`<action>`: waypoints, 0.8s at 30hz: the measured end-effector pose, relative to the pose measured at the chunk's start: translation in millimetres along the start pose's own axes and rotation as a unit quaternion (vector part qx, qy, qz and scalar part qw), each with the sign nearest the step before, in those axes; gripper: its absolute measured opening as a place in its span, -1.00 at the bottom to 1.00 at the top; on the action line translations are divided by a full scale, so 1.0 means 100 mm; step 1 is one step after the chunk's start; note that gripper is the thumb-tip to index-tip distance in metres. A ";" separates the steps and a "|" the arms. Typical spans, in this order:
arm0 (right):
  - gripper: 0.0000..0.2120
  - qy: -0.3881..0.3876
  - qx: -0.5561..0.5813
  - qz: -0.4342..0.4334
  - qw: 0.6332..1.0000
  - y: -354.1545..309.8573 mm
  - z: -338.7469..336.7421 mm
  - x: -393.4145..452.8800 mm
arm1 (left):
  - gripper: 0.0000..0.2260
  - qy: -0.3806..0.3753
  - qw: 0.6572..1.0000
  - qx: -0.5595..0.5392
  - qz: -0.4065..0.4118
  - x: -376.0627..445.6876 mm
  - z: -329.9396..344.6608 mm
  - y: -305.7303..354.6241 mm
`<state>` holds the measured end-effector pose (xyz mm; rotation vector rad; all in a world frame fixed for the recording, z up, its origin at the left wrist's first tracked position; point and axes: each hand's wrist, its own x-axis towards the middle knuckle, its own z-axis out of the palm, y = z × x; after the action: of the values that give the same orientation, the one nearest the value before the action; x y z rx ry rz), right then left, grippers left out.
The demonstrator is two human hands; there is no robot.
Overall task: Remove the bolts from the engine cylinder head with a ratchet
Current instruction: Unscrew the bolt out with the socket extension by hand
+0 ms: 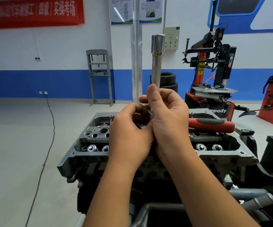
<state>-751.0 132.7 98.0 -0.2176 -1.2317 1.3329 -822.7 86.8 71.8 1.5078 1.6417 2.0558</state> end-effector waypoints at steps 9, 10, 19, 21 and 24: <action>-0.60 0.001 -0.012 0.022 1.000 0.02 0.01 0.03 | -0.79 -0.080 0.996 -0.031 0.006 -0.02 -0.04 0.06; -0.62 0.001 0.002 0.030 1.000 0.02 0.01 0.02 | -0.81 -0.053 0.998 -0.021 0.006 -0.03 -0.03 0.06; -0.69 0.019 -0.022 -0.024 0.999 0.00 -0.03 -0.01 | -0.76 -0.027 0.998 0.059 0.006 -0.03 0.00 0.05; -0.72 0.019 -0.028 -0.030 0.999 0.02 -0.03 -0.01 | -0.75 -0.054 0.996 0.064 0.009 -0.03 0.00 0.05; -0.61 0.025 -0.055 -0.045 0.997 0.03 -0.02 0.00 | -0.78 -0.102 0.994 0.048 0.014 -0.03 -0.03 0.07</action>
<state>-751.0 134.1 95.1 -0.2684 -1.2593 1.1768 -819.8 80.2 75.4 1.7155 1.6716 1.7894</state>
